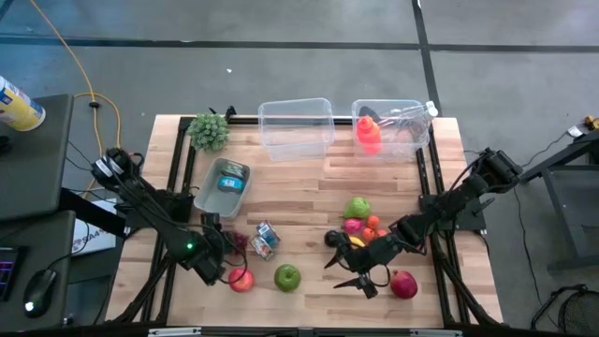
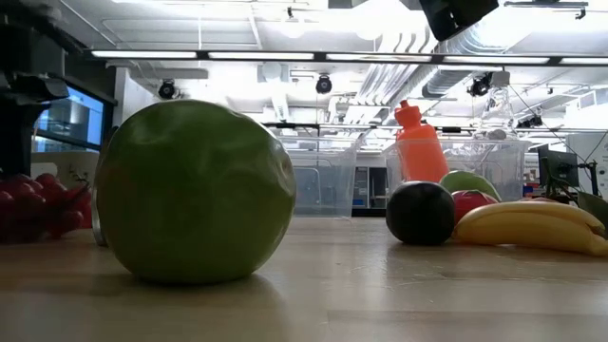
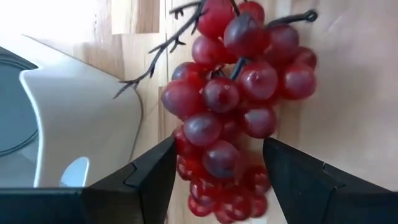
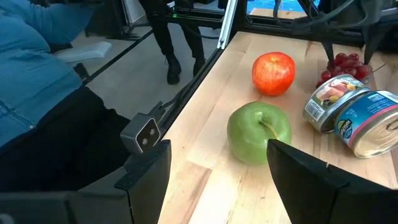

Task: Pick & Place Food Item
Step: Put the red grapes into the left transparent bin

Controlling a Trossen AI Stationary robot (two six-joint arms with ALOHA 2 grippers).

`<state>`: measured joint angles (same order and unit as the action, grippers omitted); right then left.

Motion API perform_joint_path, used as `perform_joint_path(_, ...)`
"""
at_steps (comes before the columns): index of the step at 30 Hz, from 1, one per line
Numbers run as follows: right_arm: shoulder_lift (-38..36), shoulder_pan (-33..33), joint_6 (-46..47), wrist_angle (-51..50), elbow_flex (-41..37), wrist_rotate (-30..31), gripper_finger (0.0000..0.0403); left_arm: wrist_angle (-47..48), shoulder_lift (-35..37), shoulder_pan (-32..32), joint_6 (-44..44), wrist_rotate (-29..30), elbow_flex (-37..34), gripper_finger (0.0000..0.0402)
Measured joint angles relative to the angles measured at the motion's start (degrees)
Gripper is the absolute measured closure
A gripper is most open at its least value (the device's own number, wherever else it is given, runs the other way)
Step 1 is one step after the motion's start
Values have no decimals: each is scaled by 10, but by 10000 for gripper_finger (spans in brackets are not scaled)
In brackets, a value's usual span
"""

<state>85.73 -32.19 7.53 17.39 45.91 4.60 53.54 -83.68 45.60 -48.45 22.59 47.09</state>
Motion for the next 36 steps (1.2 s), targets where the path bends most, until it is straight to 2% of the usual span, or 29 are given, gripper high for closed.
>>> perform_joint_path(11, 0, 1, -2, 0, 0, 0, 149, -5, -48, -9, -2, -14, 0, 177)
perform_joint_path(23, 0, 7, -28, 0, 0, 0, 149, -22, -47, -9, 18, -45, 0, 239)
perform_joint_path(31, 0, 26, -28, 0, 0, 0, 149, -32, -41, -7, 23, -50, 5, 243)
perform_joint_path(36, 0, 35, -29, 0, 0, -1, 149, -22, -12, -2, 39, -37, 20, 243)
